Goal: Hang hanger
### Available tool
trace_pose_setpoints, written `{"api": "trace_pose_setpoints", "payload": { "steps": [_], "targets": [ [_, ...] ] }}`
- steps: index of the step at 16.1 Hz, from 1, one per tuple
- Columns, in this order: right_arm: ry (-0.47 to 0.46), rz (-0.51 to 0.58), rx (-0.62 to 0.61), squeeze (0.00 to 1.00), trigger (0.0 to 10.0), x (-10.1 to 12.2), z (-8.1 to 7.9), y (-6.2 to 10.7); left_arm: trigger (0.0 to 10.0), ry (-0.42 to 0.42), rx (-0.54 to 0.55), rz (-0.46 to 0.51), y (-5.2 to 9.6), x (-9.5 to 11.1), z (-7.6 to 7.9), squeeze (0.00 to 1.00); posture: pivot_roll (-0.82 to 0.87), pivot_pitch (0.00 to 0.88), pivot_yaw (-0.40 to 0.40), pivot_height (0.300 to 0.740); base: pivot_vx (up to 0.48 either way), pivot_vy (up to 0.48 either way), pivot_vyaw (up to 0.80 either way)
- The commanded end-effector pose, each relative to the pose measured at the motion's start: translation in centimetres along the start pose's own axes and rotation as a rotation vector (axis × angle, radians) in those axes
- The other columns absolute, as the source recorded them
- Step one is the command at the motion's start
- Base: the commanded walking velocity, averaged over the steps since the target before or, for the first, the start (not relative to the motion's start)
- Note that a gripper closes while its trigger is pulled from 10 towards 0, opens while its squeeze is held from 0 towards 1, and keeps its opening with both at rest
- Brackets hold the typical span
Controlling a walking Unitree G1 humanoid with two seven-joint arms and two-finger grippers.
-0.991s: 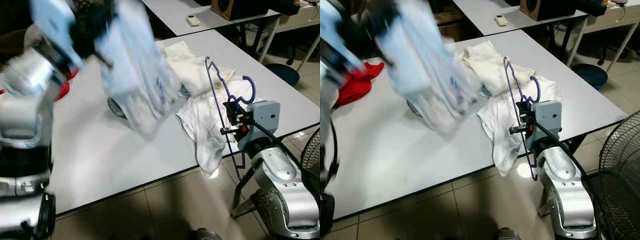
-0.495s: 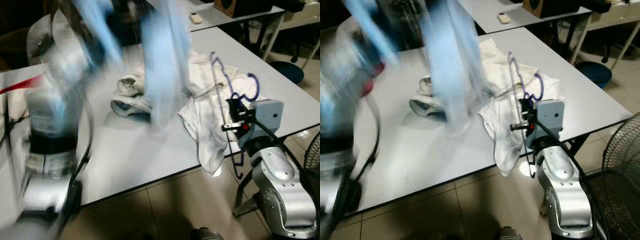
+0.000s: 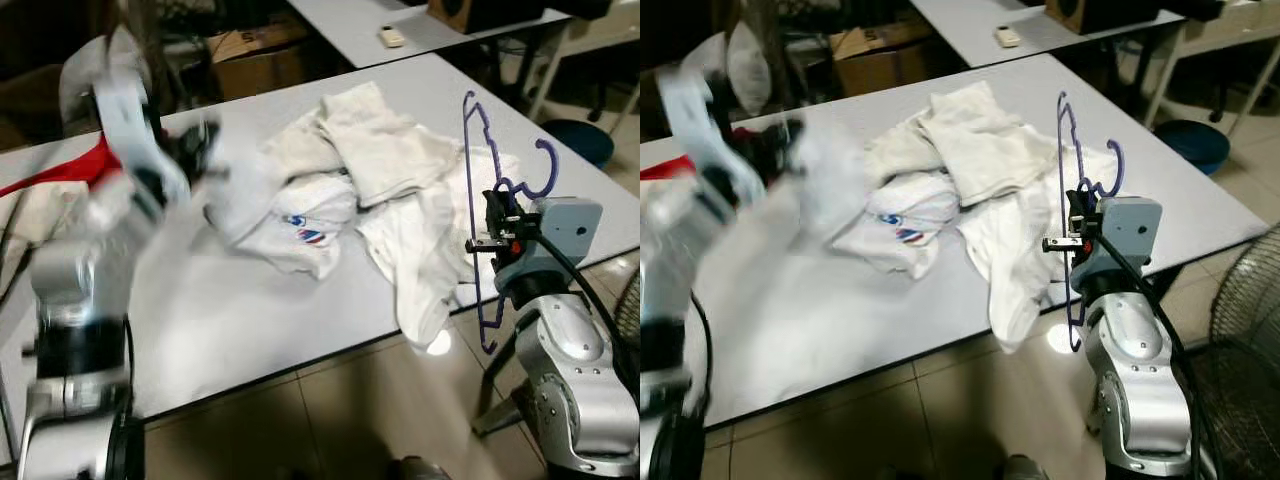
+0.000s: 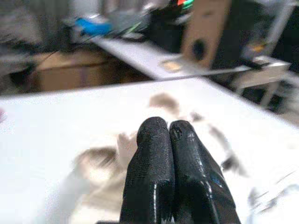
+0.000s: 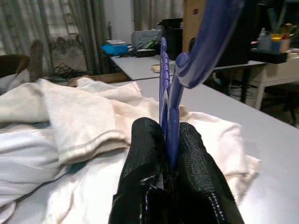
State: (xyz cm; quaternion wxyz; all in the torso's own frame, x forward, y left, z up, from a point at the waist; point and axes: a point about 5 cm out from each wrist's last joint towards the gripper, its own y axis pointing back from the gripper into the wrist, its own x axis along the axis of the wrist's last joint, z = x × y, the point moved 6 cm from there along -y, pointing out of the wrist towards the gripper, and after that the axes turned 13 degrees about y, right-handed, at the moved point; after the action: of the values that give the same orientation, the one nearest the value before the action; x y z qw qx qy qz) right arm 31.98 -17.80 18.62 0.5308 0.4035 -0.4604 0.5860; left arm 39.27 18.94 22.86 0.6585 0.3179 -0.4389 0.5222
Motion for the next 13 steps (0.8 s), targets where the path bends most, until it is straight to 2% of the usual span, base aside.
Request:
{"api": "trace_pose_setpoints", "payload": {
  "steps": [1, 2, 3, 4, 5, 6, 7, 8, 9, 10, 11, 13],
  "targets": [
    [-0.011, 0.002, 0.019, 0.00, 10.0, 0.0, -0.5, -0.2, 0.0, -0.015, 0.077, 0.018, 0.7, 0.0, -1.5, 0.00, -0.11, 0.045, 0.129, 0.740, 0.000, 0.000, 0.00],
    [-0.009, 0.002, 0.037, 0.00, 10.0, 0.0, -0.9, -0.3, 0.0, -0.004, 0.189, 0.025, 1.4, -0.5, -3.8, 0.00, -0.10, 0.046, 0.126, 0.740, 0.000, 0.000, 0.00],
    [-0.002, 0.000, 0.055, 0.00, 10.0, -0.1, -1.3, -0.5, 0.0, 0.011, 0.274, 0.034, 2.0, -0.8, -5.4, 0.00, -0.09, 0.043, 0.122, 0.740, 0.000, 0.000, 0.00],
    [-0.005, -0.005, 0.075, 0.00, 10.0, -0.2, -1.7, -0.6, 0.0, 0.020, 0.369, 0.022, 2.8, -1.3, -7.7, 0.00, -0.09, 0.041, 0.123, 0.740, 0.000, 0.000, 0.00],
    [0.000, -0.011, 0.093, 0.00, 10.0, -0.3, -2.2, -0.6, 0.0, 0.006, 0.412, -0.027, 3.4, -2.3, -9.0, 0.00, -0.09, 0.039, 0.124, 0.740, 0.000, 0.000, 0.00],
    [-0.002, -0.016, 0.106, 0.00, 10.0, -0.5, -2.5, -0.5, 10.0, -0.018, 0.378, -0.115, 3.7, -3.9, -8.8, 0.00, -0.09, 0.037, 0.127, 0.740, 0.000, 0.000, 0.00],
    [-0.002, -0.018, 0.111, 0.00, 10.0, -0.5, -2.7, -0.5, 10.0, -0.043, 0.328, -0.157, 3.8, -4.7, -8.3, 0.00, -0.09, 0.037, 0.127, 0.740, 0.000, 0.000, 0.00],
    [-0.009, -0.024, 0.126, 0.00, 10.0, -0.7, -3.0, -0.5, 10.0, -0.115, 0.264, -0.220, 4.0, -5.6, -7.7, 1.00, -0.09, 0.036, 0.130, 0.740, 0.000, 0.000, 0.00],
    [-0.011, -0.026, 0.139, 0.00, 10.0, -0.8, -3.3, -0.4, 10.0, -0.141, 0.248, -0.239, 4.2, -5.7, -7.8, 1.00, -0.09, 0.030, 0.135, 0.740, 0.000, 0.000, 0.00],
    [-0.020, -0.026, 0.159, 0.00, 10.0, -0.8, -3.8, -0.3, 10.0, -0.178, 0.246, -0.228, 4.3, -4.9, -8.5, 1.00, -0.09, 0.023, 0.139, 0.740, 0.000, 0.000, 0.00],
    [-0.020, -0.023, 0.178, 0.00, 10.0, -0.8, -4.1, -0.3, 10.0, -0.193, 0.219, -0.204, 4.2, -3.9, -8.6, 1.00, -0.09, 0.018, 0.139, 0.740, 0.000, 0.000, 0.00],
    [-0.025, -0.017, 0.215, 0.00, 10.0, -0.7, -4.7, 0.0, 10.0, -0.189, 0.110, -0.118, 4.3, -2.1, -7.1, 1.00, -0.09, 0.003, 0.131, 0.740, 0.000, 0.000, 0.00]
  ]
}}
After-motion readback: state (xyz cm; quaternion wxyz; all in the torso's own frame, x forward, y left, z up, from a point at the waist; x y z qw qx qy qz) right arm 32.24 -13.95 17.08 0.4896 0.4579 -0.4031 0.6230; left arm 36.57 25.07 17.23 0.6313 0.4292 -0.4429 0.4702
